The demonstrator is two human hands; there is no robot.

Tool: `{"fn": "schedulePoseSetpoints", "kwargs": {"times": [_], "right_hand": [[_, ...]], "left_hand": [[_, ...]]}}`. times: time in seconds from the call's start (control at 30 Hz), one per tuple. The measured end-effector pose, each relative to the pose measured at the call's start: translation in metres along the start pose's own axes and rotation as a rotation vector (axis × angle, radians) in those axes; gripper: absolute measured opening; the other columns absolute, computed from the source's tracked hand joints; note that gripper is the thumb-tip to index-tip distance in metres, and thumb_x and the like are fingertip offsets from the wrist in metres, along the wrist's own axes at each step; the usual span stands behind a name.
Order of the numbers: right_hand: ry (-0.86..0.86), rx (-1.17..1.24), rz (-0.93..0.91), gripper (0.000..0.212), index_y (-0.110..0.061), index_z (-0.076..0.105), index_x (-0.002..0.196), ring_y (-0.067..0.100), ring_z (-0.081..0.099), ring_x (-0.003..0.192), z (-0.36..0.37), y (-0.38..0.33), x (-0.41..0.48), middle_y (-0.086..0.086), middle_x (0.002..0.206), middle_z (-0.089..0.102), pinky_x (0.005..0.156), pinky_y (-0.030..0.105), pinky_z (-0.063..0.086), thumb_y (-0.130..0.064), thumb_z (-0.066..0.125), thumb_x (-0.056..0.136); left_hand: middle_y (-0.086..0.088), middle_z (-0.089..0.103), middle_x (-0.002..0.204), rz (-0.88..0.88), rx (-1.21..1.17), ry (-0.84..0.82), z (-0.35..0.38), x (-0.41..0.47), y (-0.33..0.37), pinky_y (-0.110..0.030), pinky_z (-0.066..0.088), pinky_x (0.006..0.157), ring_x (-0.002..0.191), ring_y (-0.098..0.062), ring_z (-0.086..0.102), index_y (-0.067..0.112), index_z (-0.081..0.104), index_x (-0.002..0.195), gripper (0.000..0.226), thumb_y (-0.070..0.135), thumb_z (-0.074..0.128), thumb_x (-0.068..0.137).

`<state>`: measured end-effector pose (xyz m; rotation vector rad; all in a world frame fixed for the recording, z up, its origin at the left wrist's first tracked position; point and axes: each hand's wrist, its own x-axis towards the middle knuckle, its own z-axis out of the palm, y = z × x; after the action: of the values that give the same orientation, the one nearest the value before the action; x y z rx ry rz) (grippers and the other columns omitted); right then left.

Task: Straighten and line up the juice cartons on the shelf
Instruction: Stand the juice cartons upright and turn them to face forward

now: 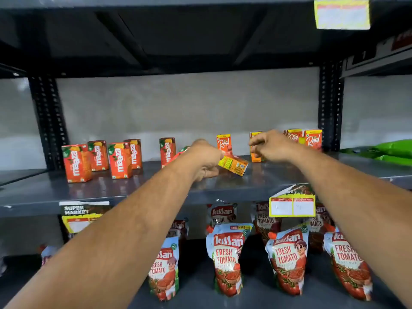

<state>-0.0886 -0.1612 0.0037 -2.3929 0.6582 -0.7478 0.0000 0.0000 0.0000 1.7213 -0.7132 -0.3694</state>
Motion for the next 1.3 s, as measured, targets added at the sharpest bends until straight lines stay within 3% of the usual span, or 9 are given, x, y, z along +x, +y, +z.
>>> {"fn": "schedulePoseSetpoints", "kwargs": {"times": [0.1, 0.23, 0.37, 0.47, 0.63, 0.87, 1.03, 1.17, 1.3], "right_hand": [[-0.005, 0.053, 0.016, 0.031, -0.007, 0.063, 0.122, 0.023, 0.068, 0.101, 0.005, 0.009, 0.018, 0.012, 0.115, 0.07, 0.097, 0.042, 0.053, -0.008, 0.056, 0.092], [-0.079, 0.169, 0.021, 0.025, -0.003, 0.065, 0.115, 0.023, 0.066, 0.1, 0.012, 0.012, 0.036, 0.014, 0.118, 0.067, 0.093, 0.037, 0.054, -0.003, 0.054, 0.092], [-0.163, 0.253, 0.051, 0.016, -0.014, 0.065, 0.084, 0.02, 0.065, 0.088, 0.015, 0.01, 0.049, 0.015, 0.106, 0.07, 0.081, 0.036, 0.056, -0.005, 0.055, 0.091], [-0.234, 0.269, 0.066, 0.014, -0.008, 0.068, 0.094, 0.015, 0.06, 0.068, 0.016, 0.009, 0.055, 0.011, 0.092, 0.07, 0.061, 0.026, 0.052, -0.002, 0.056, 0.089], [-0.286, 0.284, 0.037, 0.023, -0.003, 0.069, 0.107, 0.01, 0.056, 0.061, 0.013, 0.012, 0.057, 0.009, 0.091, 0.07, 0.058, 0.024, 0.052, 0.001, 0.057, 0.088], [-0.29, 0.546, 0.044, 0.021, -0.006, 0.069, 0.105, 0.015, 0.069, 0.086, 0.012, 0.018, 0.046, 0.004, 0.092, 0.073, 0.071, 0.033, 0.059, 0.001, 0.062, 0.087], [-0.282, 0.749, 0.036, 0.019, -0.012, 0.071, 0.099, 0.015, 0.069, 0.088, 0.008, 0.022, 0.031, 0.002, 0.091, 0.073, 0.075, 0.033, 0.058, 0.0, 0.064, 0.085], [-0.205, 0.927, -0.034, 0.033, -0.013, 0.066, 0.114, 0.02, 0.069, 0.099, -0.001, 0.022, 0.014, 0.004, 0.101, 0.073, 0.091, 0.038, 0.055, 0.001, 0.066, 0.083], [-0.194, 1.082, -0.124, 0.035, -0.009, 0.065, 0.117, 0.018, 0.071, 0.088, -0.015, 0.025, -0.004, 0.002, 0.098, 0.073, 0.083, 0.037, 0.058, 0.004, 0.063, 0.084]], "left_hand": [[-0.019, 0.057, 0.112, -0.061, 0.06, 0.002, 0.007, 0.009, -0.001, -0.034, 0.056, 0.081, 0.104, -0.029, 0.062, 0.0, 0.047, 0.125, 0.036, 0.009, 0.058, 0.091], [-0.02, 0.053, 0.096, -0.127, -0.002, -0.012, 0.015, 0.023, -0.006, -0.035, 0.054, 0.076, 0.09, -0.029, 0.058, 0.0, 0.044, 0.13, 0.039, 0.009, 0.053, 0.093], [-0.02, 0.055, 0.089, -0.146, -0.042, 0.06, 0.026, 0.026, -0.005, -0.03, 0.056, 0.064, 0.083, -0.026, 0.056, 0.0, 0.049, 0.12, 0.027, 0.008, 0.05, 0.094], [-0.02, 0.057, 0.087, -0.176, -0.032, 0.117, 0.036, 0.027, -0.003, -0.036, 0.06, 0.074, 0.088, -0.029, 0.064, 0.005, 0.05, 0.115, 0.021, 0.008, 0.049, 0.094], [-0.017, 0.055, 0.074, -0.178, -0.057, 0.233, 0.052, 0.027, 0.004, -0.038, 0.059, 0.076, 0.073, -0.027, 0.064, 0.007, 0.048, 0.102, 0.009, 0.003, 0.043, 0.095], [-0.013, 0.069, 0.085, -0.101, -0.239, 0.407, 0.068, 0.017, -0.002, -0.027, 0.053, 0.042, 0.062, -0.019, 0.065, 0.006, 0.058, 0.099, 0.012, 0.0, 0.051, 0.09], [-0.022, 0.075, 0.098, 0.088, -0.101, 0.457, 0.065, 0.013, -0.008, -0.054, 0.059, 0.085, 0.094, -0.035, 0.073, 0.007, 0.069, 0.082, 0.019, 0.011, 0.053, 0.091], [0.001, 0.077, 0.079, 0.279, -0.109, 0.391, 0.063, 0.002, -0.002, -0.033, 0.061, 0.077, 0.08, -0.016, 0.075, 0.025, 0.073, 0.072, 0.031, 0.017, 0.054, 0.095], [0.002, 0.075, 0.086, 0.404, -0.167, 0.3, 0.061, -0.005, 0.004, -0.018, 0.058, 0.067, 0.071, -0.002, 0.074, 0.011, 0.072, 0.108, 0.024, 0.013, 0.051, 0.097]]}}
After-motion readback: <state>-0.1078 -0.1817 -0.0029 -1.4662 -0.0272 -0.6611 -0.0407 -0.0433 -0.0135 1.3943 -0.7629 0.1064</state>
